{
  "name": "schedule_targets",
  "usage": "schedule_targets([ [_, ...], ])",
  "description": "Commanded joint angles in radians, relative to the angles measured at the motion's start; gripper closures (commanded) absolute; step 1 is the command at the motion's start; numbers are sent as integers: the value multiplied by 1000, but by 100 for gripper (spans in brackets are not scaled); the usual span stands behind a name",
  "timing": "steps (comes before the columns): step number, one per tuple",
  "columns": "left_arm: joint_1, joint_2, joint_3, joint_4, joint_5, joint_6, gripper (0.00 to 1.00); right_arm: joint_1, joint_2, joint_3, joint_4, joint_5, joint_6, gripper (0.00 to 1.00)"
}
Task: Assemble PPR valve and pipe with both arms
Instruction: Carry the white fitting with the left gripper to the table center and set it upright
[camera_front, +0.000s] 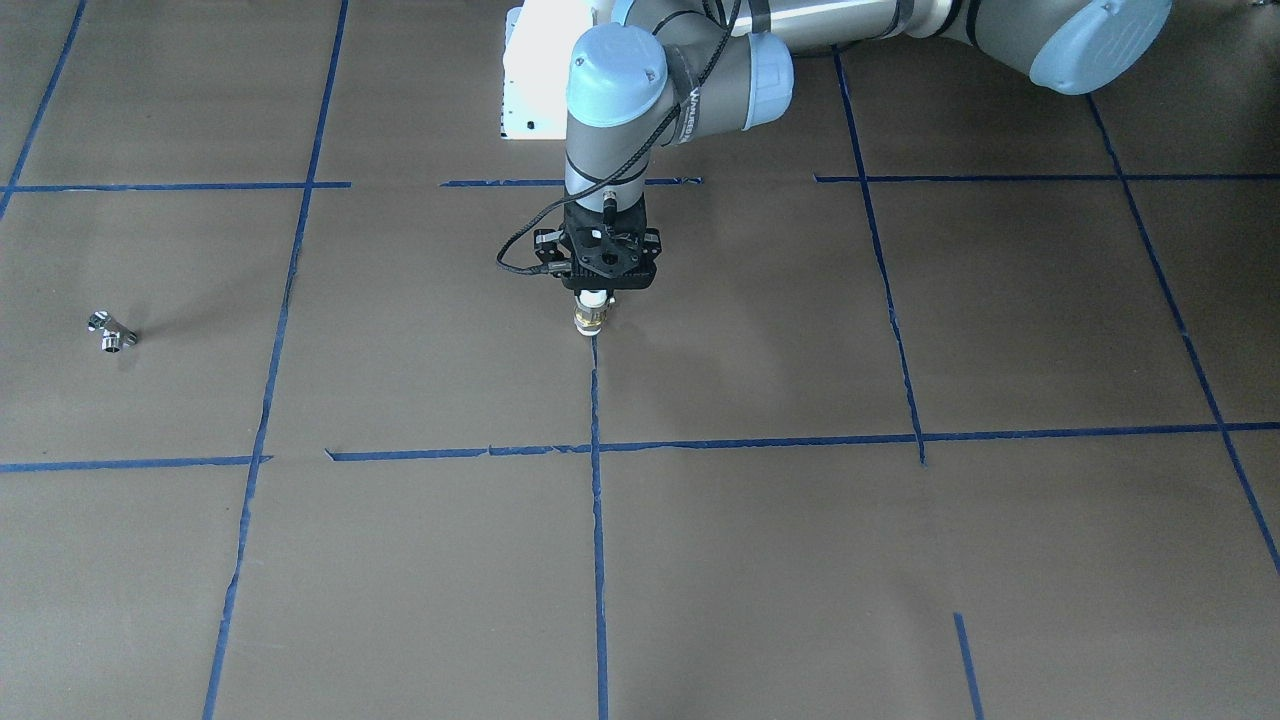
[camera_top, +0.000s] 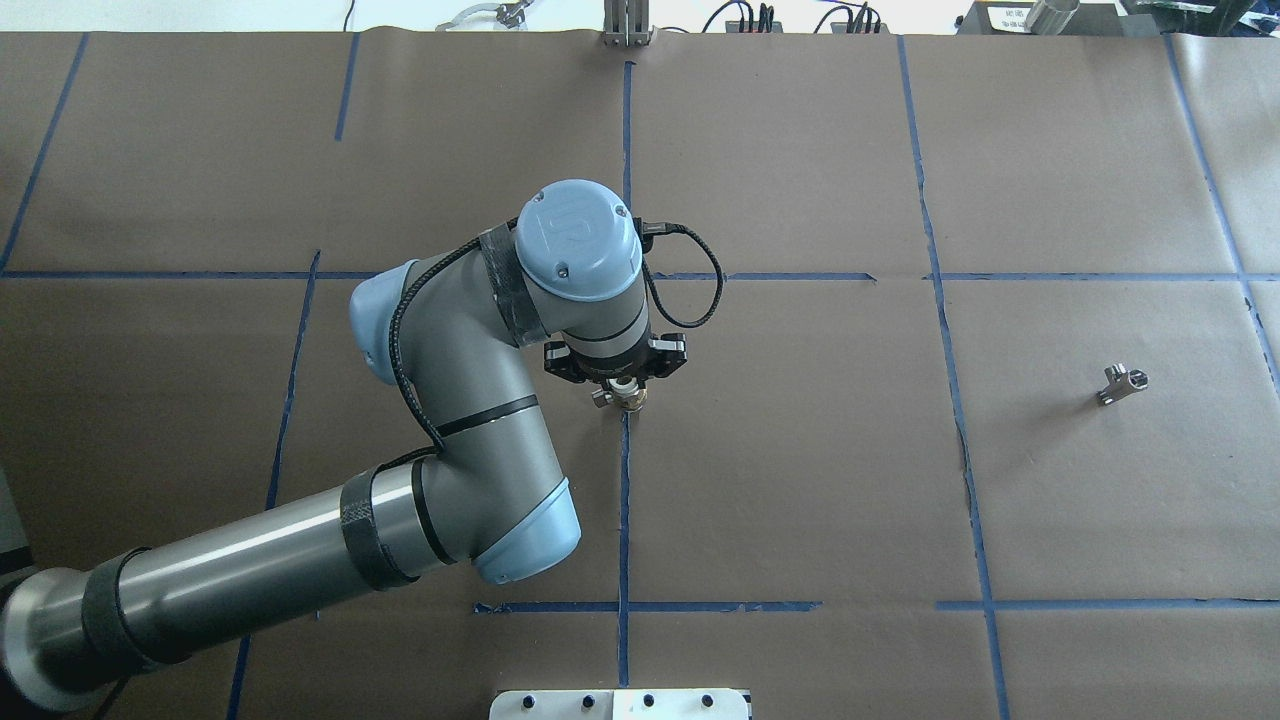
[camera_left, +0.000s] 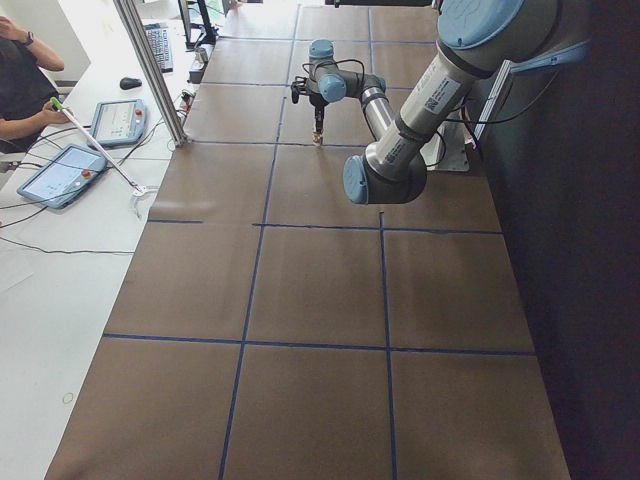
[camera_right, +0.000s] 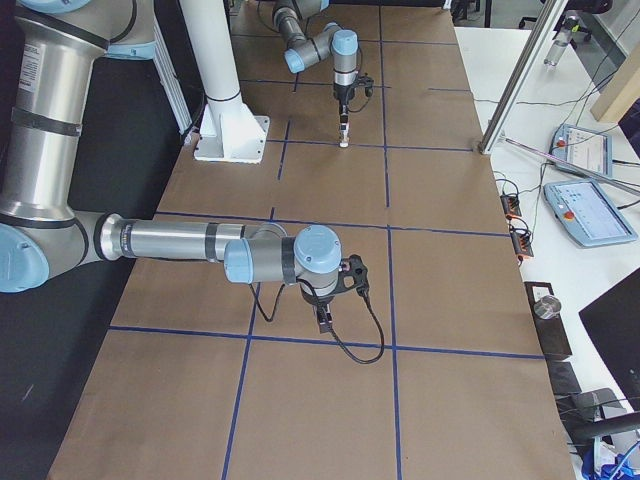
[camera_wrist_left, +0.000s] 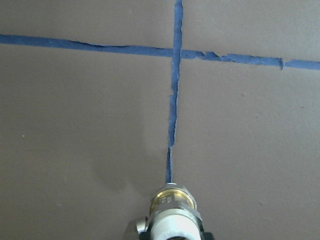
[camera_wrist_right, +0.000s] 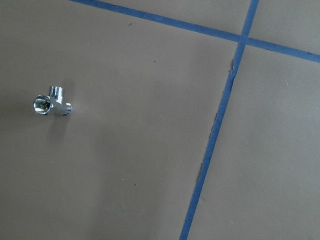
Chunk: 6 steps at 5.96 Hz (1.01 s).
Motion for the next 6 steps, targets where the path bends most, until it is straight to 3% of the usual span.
schedule_targets([
  [1, 6, -1, 4, 0, 5, -3, 95, -1, 0, 0, 0, 0, 0, 0],
  [3, 6, 2, -4, 2, 6, -3, 92, 1, 0, 0, 0, 0, 0, 0],
  [4, 6, 2, -4, 2, 6, -3, 73, 1, 0, 0, 0, 0, 0, 0],
  [5, 6, 2, -4, 2, 6, -3, 19, -1, 0, 0, 0, 0, 1, 0],
  [6, 6, 3, -6, 0, 5, -3, 8, -1, 0, 0, 0, 0, 3, 0],
])
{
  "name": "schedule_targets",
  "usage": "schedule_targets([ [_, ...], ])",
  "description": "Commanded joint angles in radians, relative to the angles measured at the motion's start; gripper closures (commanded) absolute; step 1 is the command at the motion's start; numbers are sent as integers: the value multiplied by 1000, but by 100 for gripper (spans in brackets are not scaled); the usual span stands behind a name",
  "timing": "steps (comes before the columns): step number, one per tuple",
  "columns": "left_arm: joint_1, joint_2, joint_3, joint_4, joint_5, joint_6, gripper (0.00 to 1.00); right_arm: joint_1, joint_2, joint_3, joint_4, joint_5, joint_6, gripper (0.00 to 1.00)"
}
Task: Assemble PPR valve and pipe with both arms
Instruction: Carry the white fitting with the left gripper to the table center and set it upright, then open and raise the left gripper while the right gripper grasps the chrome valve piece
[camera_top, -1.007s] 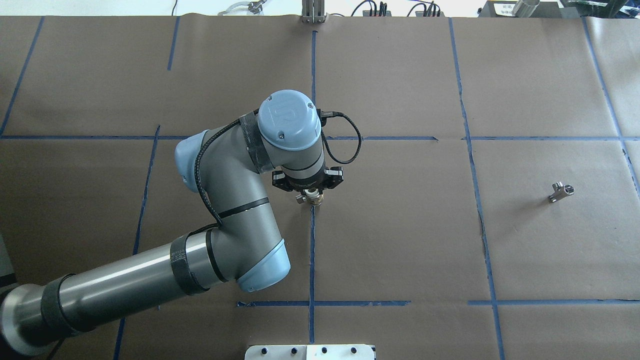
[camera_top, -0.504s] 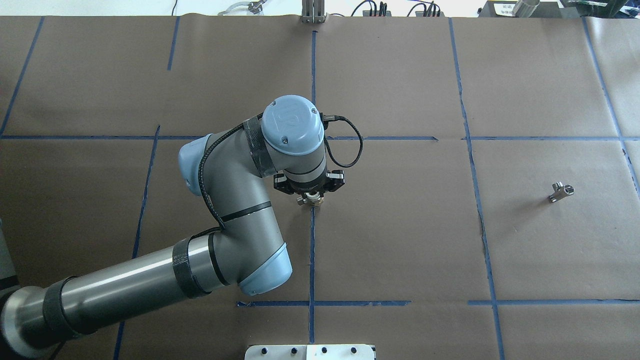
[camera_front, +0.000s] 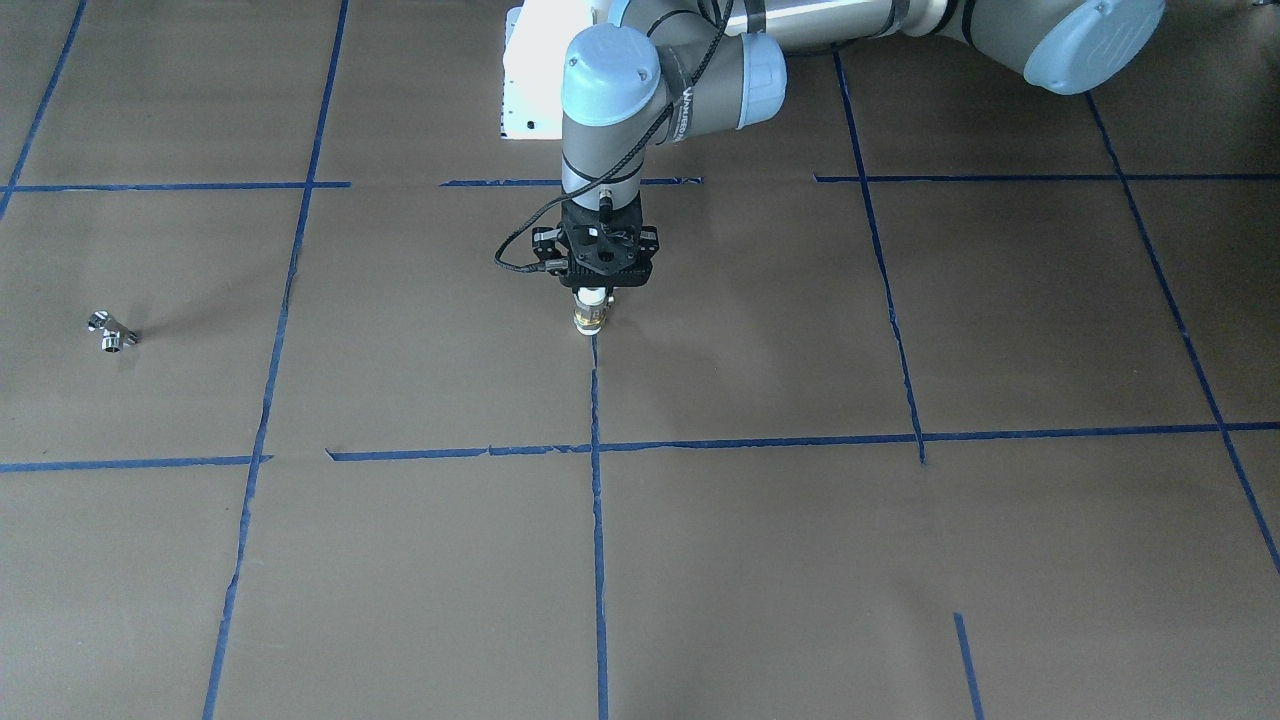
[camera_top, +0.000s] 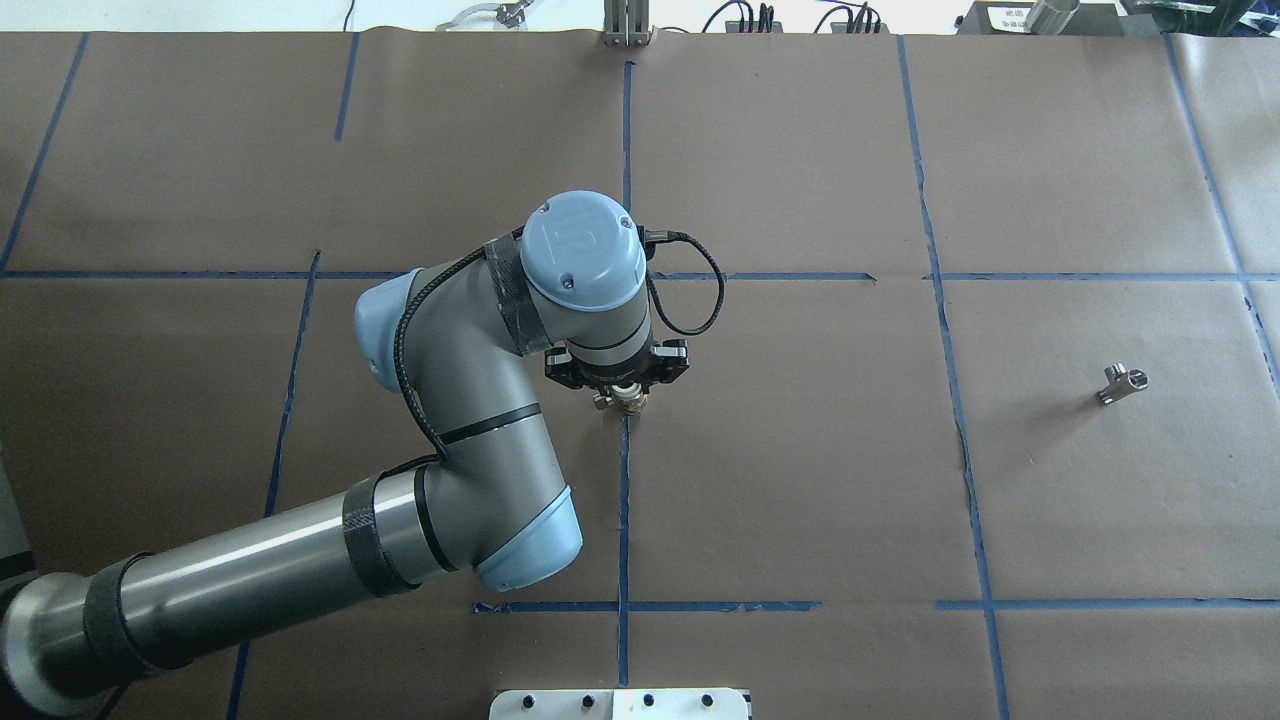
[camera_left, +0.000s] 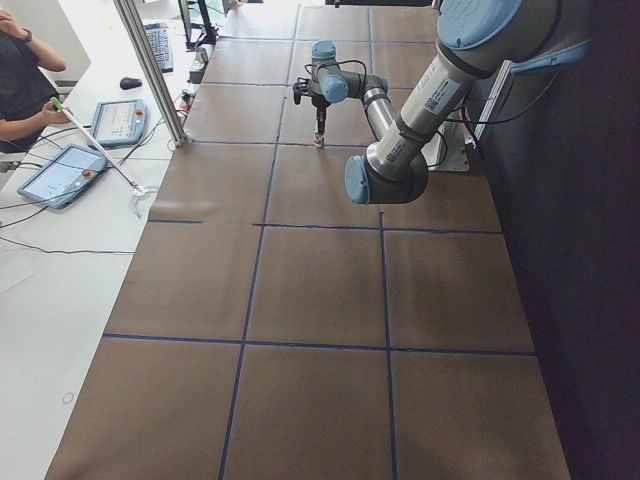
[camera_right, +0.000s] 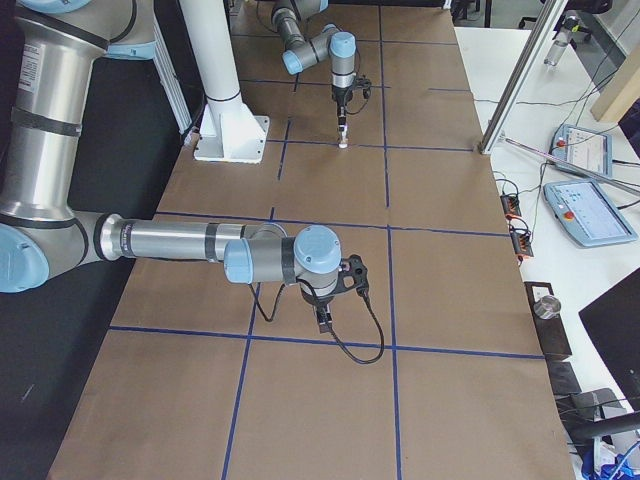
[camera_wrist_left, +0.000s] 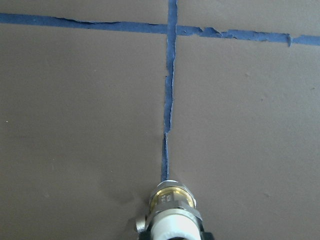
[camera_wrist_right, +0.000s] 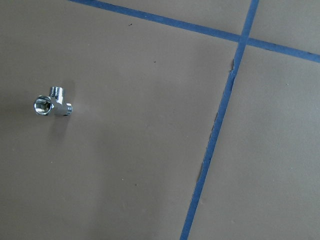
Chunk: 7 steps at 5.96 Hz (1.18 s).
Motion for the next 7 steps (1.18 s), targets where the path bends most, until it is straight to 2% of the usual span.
schedule_targets([
  [1, -2, 1, -3, -1, -1, -2, 1, -1, 0, 0, 0, 0, 3, 0],
  [3, -5, -1, -18, -10, -3, -3, 1, -4, 0, 0, 0, 3, 8, 0],
  [4, -11, 16, -57, -10, -3, -2, 1, -37, 24, 0, 6, 46, 53, 0],
  [5, -40, 60, -144, -13, -4, -3, 1, -116, 41, -5, 129, 40, 240, 0],
  [7, -86, 148, -257, -15, -10, -2, 1, -354, 60, -11, 418, -125, 696, 0],
])
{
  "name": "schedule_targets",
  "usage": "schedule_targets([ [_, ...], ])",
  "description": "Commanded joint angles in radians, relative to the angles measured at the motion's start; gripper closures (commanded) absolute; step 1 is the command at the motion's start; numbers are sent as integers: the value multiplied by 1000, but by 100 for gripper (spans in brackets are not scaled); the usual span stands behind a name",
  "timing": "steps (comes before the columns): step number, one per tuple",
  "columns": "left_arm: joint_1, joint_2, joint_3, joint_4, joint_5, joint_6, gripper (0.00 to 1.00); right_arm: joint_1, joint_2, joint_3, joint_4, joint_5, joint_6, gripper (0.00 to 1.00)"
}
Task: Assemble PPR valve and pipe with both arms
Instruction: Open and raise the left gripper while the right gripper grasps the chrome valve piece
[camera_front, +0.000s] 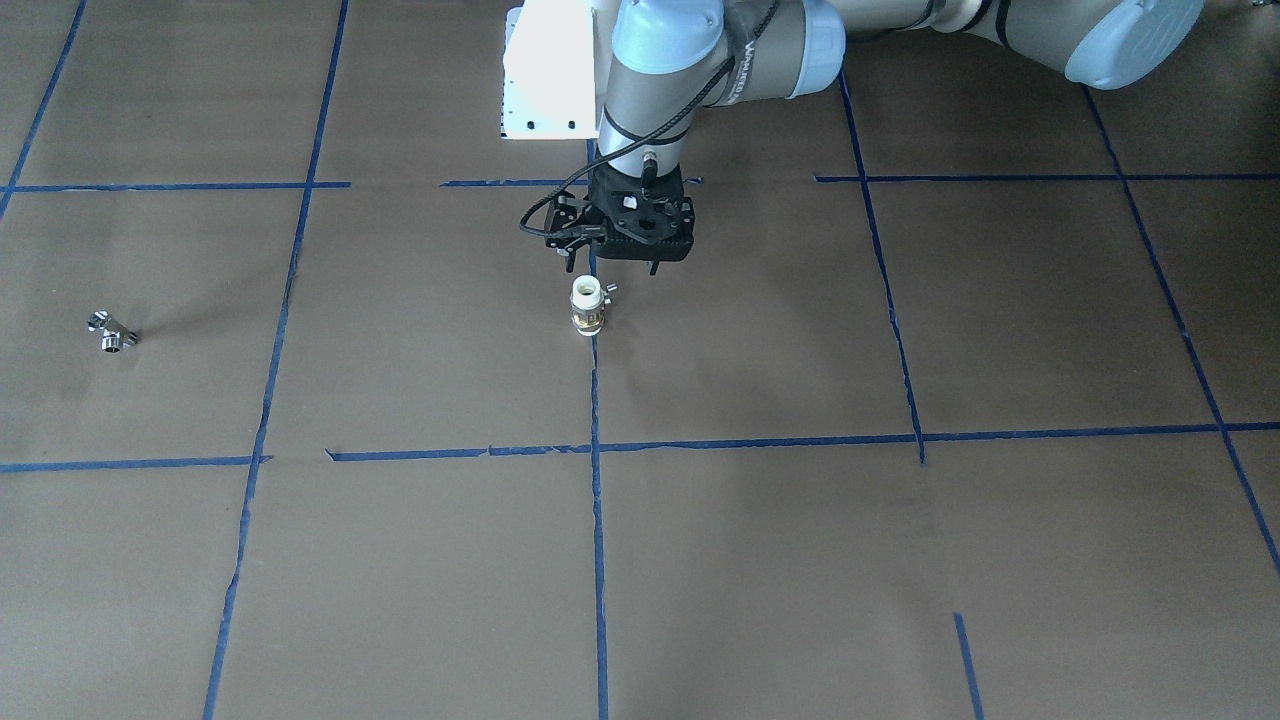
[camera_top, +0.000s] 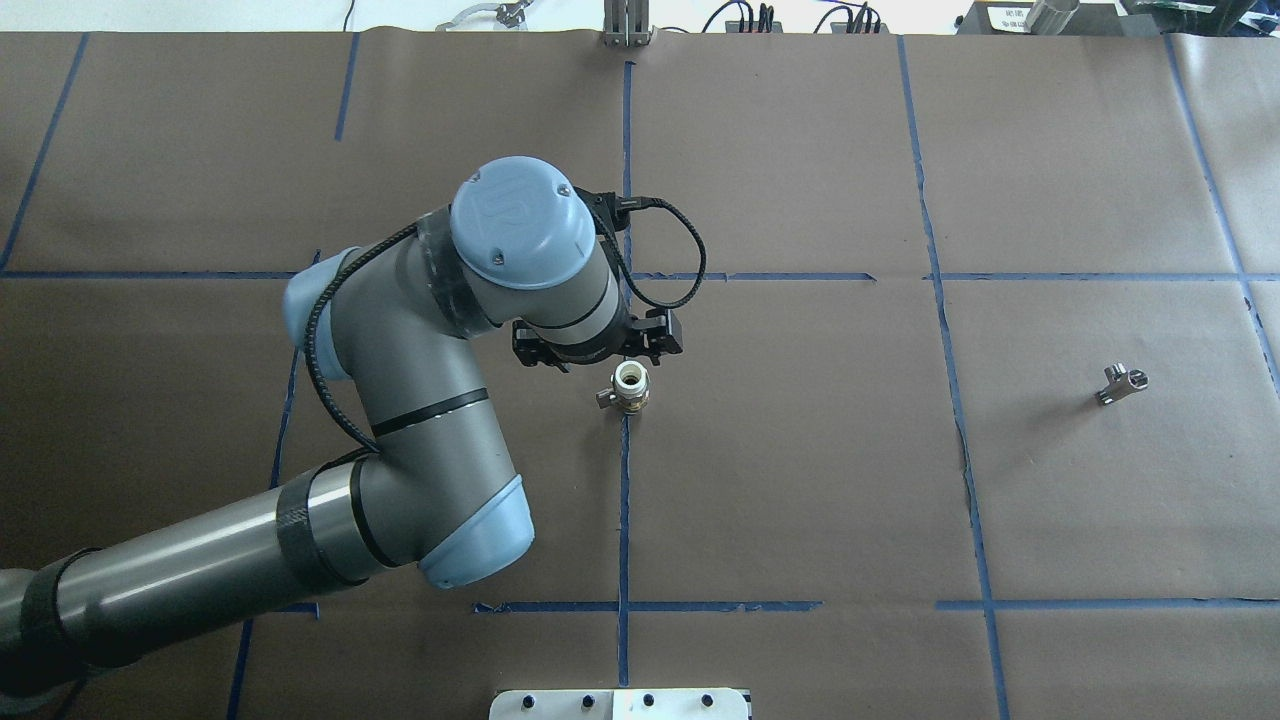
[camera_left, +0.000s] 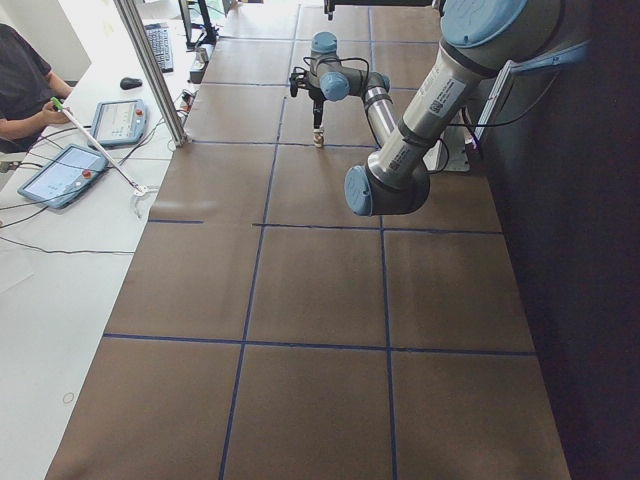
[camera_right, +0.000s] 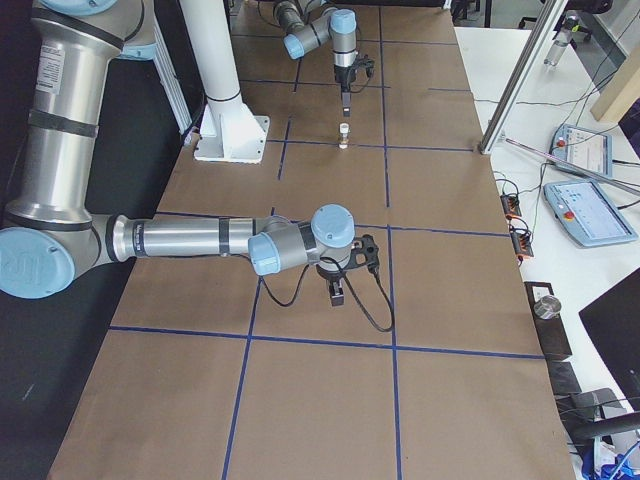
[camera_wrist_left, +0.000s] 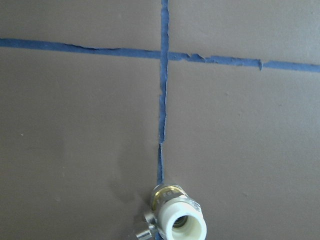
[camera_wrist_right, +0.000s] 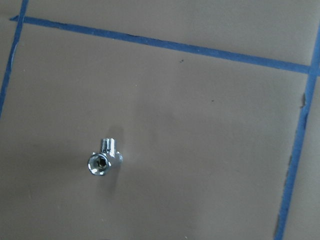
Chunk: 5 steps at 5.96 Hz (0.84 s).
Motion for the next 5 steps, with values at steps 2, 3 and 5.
schedule_targets([
  [2, -20, 84, -99, -2, -2, -1, 1, -218, 129, -87, 143, -142, 400, 0],
  [3, -21, 86, -105, -2, -2, -1, 1, -242, 154, -144, 145, -173, 409, 0],
  [5, -21, 91, -105, -2, -2, -1, 0, -281, 148, -162, 145, -170, 412, 1],
])
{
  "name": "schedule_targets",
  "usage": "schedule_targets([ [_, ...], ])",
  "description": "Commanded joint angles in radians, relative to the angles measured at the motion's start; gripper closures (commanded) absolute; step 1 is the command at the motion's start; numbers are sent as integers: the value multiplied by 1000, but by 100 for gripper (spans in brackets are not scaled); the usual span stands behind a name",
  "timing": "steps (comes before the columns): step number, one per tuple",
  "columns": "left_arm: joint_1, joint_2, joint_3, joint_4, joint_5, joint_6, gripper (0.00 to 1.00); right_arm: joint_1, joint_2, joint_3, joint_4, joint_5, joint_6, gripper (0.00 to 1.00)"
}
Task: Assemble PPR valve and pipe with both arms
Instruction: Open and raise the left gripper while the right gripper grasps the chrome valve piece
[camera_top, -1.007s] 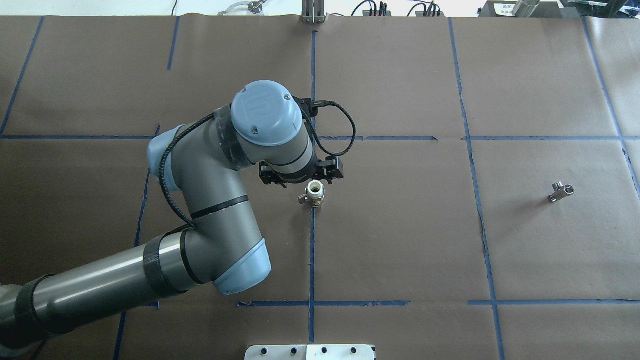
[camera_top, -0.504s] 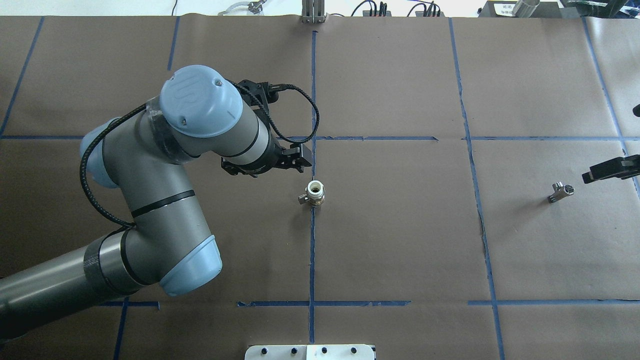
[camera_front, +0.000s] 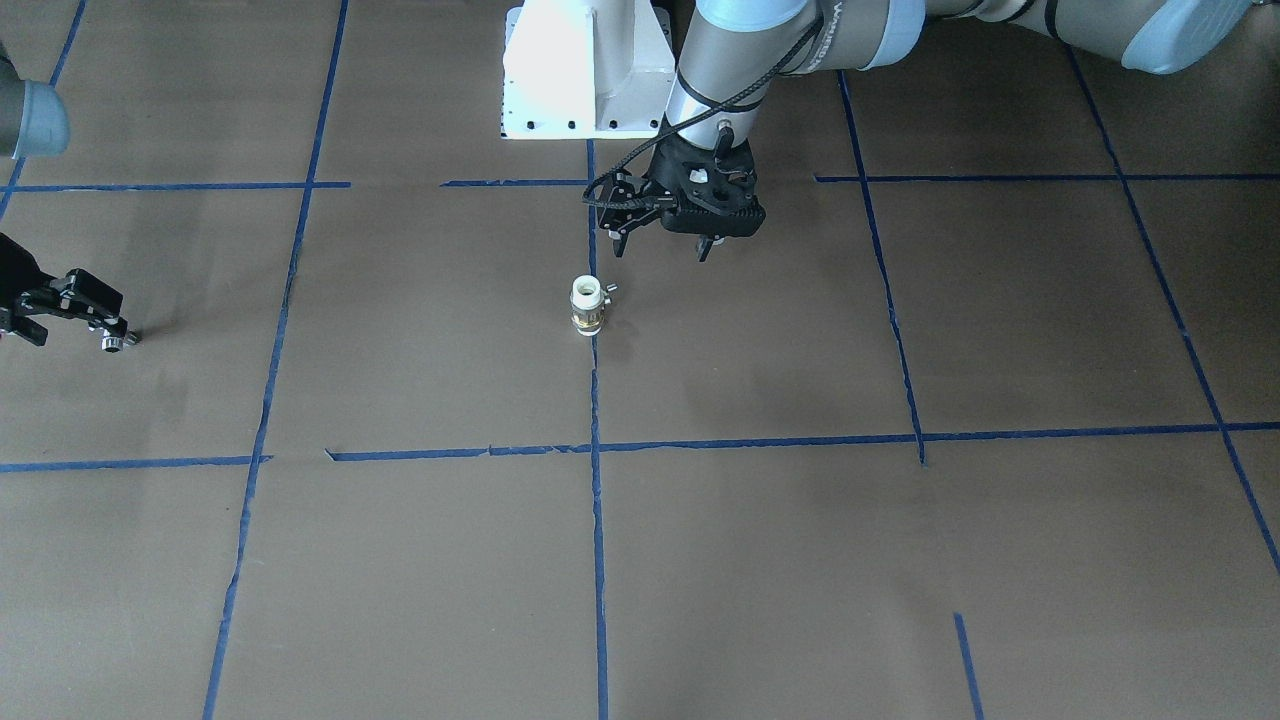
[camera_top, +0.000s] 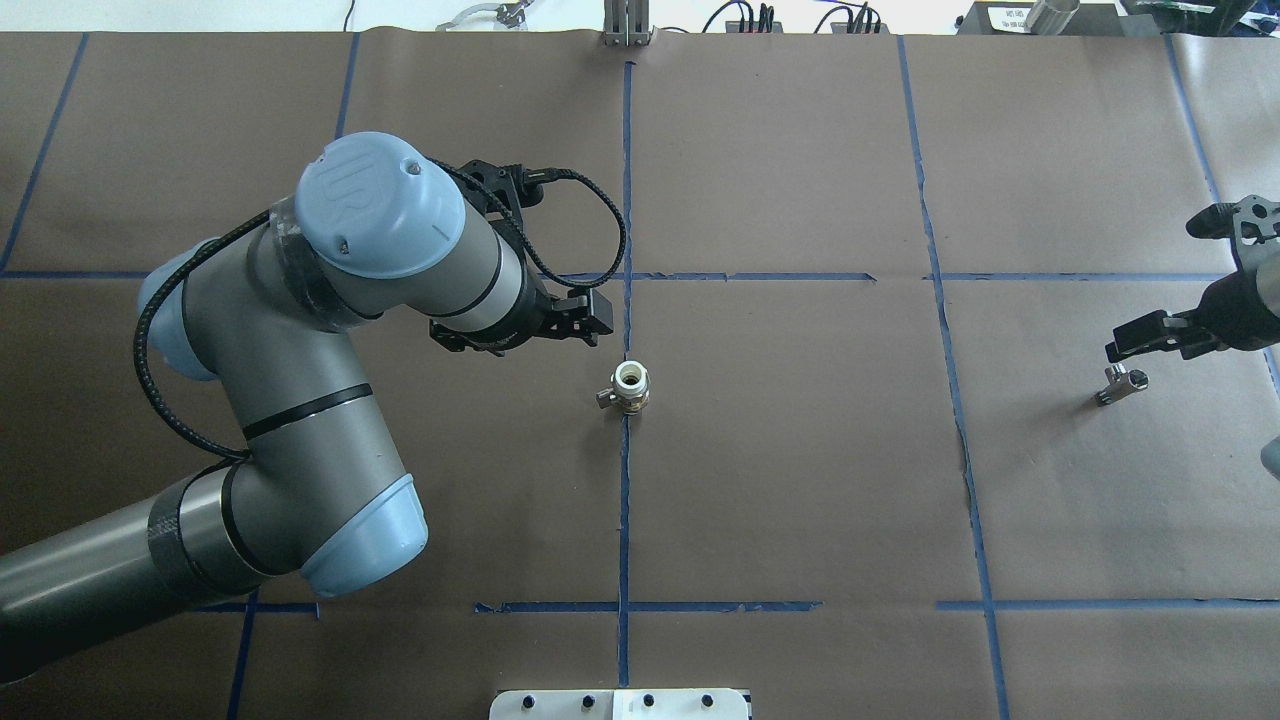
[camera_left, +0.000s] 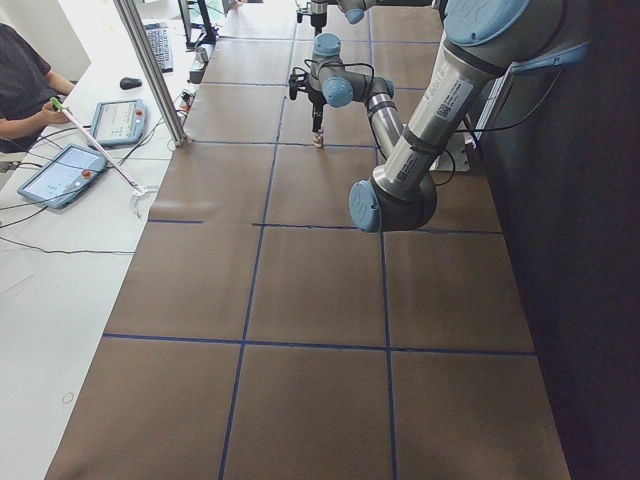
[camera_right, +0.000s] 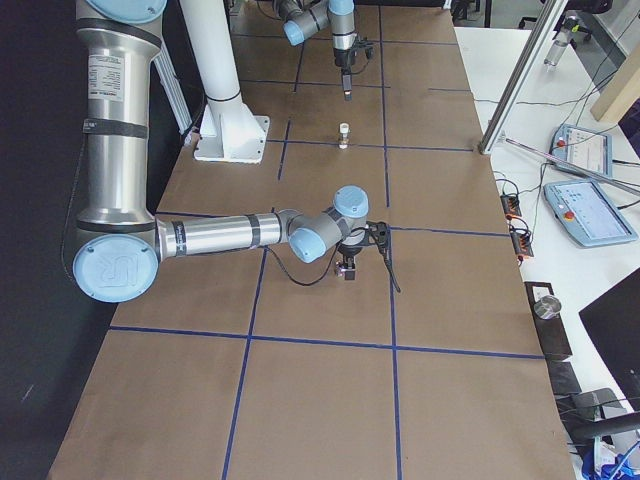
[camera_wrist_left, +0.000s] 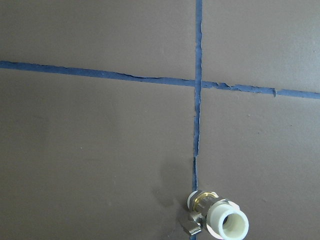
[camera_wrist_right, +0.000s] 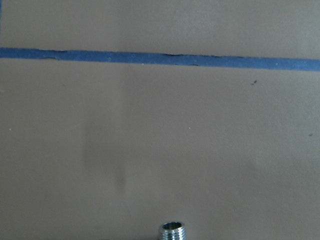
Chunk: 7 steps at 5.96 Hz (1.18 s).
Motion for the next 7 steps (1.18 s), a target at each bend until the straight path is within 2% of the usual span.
schedule_targets([
  [1, 0, 5, -4, 0, -2, 0, 1, -30, -1, -20, 1, -3, 2, 1],
  [2, 0, 6, -10, 0, 0, 0, 0, -33, -1, -22, 0, -3, 2, 8],
  [3, -2, 8, -11, 0, 0, 0, 0, -35, 1, -26, 1, 0, 1, 23],
  [4, 0, 11, -16, 0, 0, 0, 1, -38, -1, -26, 0, 3, 1, 43],
  [6, 0, 25, -30, 0, 0, 0, 0, -42, -1, -26, 0, 6, 1, 50],
  [7, 0, 25, -31, 0, 0, 0, 1, -47, -1, -26, 0, 7, 1, 50],
])
